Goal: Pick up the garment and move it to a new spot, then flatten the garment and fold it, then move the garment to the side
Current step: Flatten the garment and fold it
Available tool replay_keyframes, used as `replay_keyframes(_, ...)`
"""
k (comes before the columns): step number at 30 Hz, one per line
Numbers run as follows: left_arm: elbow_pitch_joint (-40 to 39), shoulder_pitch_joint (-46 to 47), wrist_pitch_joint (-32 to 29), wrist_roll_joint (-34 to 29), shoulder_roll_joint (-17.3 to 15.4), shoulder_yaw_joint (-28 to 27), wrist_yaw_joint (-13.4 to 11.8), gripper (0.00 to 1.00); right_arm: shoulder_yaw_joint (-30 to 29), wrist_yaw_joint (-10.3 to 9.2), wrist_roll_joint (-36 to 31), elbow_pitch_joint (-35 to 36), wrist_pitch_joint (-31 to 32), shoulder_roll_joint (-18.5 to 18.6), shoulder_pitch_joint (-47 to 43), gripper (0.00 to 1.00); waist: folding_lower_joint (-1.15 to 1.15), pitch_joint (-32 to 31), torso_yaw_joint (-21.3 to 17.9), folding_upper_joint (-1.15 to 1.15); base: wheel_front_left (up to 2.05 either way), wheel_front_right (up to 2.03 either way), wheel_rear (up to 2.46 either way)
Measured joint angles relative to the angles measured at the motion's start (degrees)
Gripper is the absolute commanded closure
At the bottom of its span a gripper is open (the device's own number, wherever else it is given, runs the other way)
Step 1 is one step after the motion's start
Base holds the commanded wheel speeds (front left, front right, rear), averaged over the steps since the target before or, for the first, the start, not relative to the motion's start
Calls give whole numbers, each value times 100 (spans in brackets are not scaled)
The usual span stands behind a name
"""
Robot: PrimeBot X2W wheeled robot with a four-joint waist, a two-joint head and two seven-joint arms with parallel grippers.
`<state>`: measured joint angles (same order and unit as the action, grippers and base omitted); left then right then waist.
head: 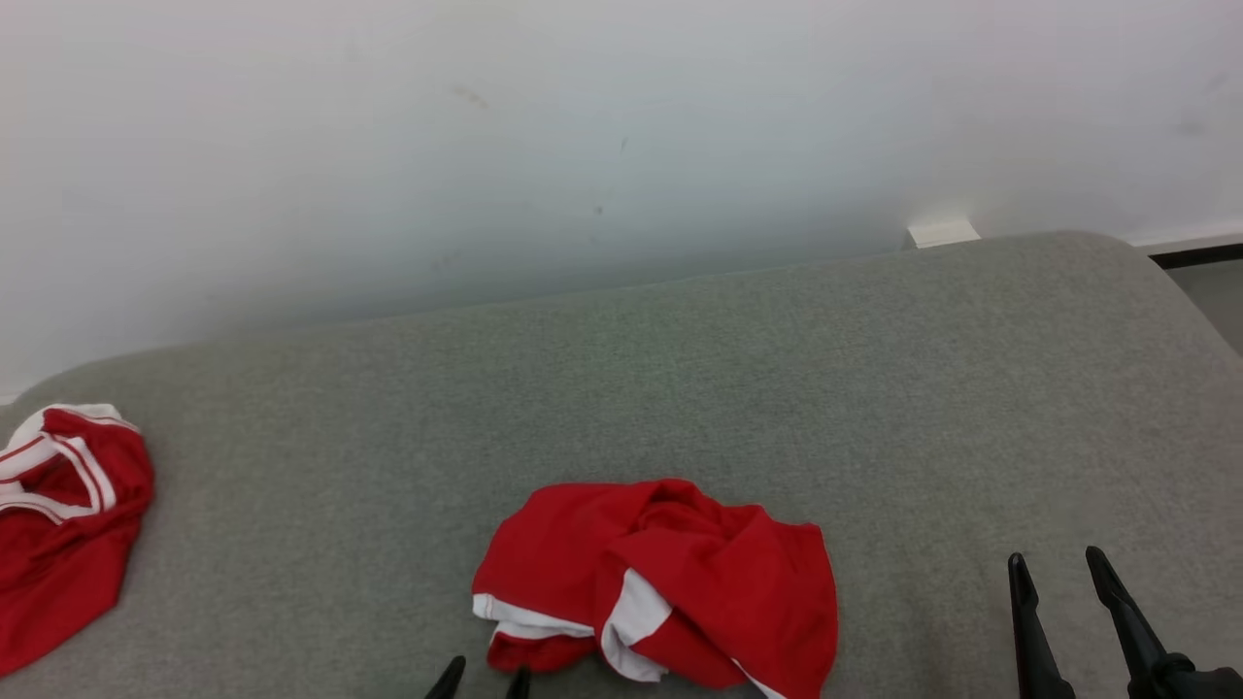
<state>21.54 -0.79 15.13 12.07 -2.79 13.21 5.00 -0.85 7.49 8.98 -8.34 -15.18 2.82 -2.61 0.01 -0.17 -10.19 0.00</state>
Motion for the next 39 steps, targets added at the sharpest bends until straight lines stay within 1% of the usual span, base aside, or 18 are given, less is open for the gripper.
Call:
replay_keyframes(9, 1105, 439, 1, 115, -5, -7, 33, 0, 35, 0, -33, 63, 0, 2, 51, 0, 0, 174, -405, 0, 0, 0, 0)
replay_keyframes(15, 1348, 815, 3, 226, -10, -125, 59, 0, 7, 0, -42, 100, 0, 1, 83, 0, 0, 296, -479, 0, 0, 0, 0)
replay_keyframes(20, 1528, 1033, 4, 272, -10, -11, 132, 0, 20, 0, -56, 100, 0, 1, 119, 0, 0, 350, -474, 0, 0, 0, 0)
replay_keyframes(21, 1551, 1071, 3, 283, -9, 29, 153, 4, 24, 0, -56, 100, 0, 1, 132, 0, 0, 359, -474, 0, 0, 0, 0)
replay_keyframes(22, 1556, 1110, 3, 310, -8, 66, 155, 23, 29, 0, -56, 100, 0, 1, 142, 0, 0, 367, -473, 0, 0, 0, 0)
replay_keyframes(23, 1540, 1146, 3, 328, -8, 89, 160, 45, 33, 0, -56, 99, 0, 1, 148, 0, 0, 374, -470, 0, 0, 0, 0)
replay_keyframes(25, 1514, 1199, 2, 367, -8, 143, 178, 96, 42, 0, -58, 97, 0, 1, 162, 0, 0, 379, -463, 0, 0, 0, 0)
replay_keyframes(26, 1484, 1210, 2, 394, -8, 192, 179, 100, 44, 0, -58, 97, 0, 2, 171, 0, 0, 385, -458, 0, 0, 0, 0)
replay_keyframes(33, 1012, 1264, 1, 686, -1, 492, 212, 100, 4, 0, -59, 90, 0, 3, 181, 0, 0, 387, -365, 0, 0, 0, 0)
replay_keyframes(39, 245, 1279, 1, 838, -1, 425, 222, 100, -5, 0, -38, 68, 0, 2, 122, 0, 0, 306, -148, 0, 0, 0, 0)
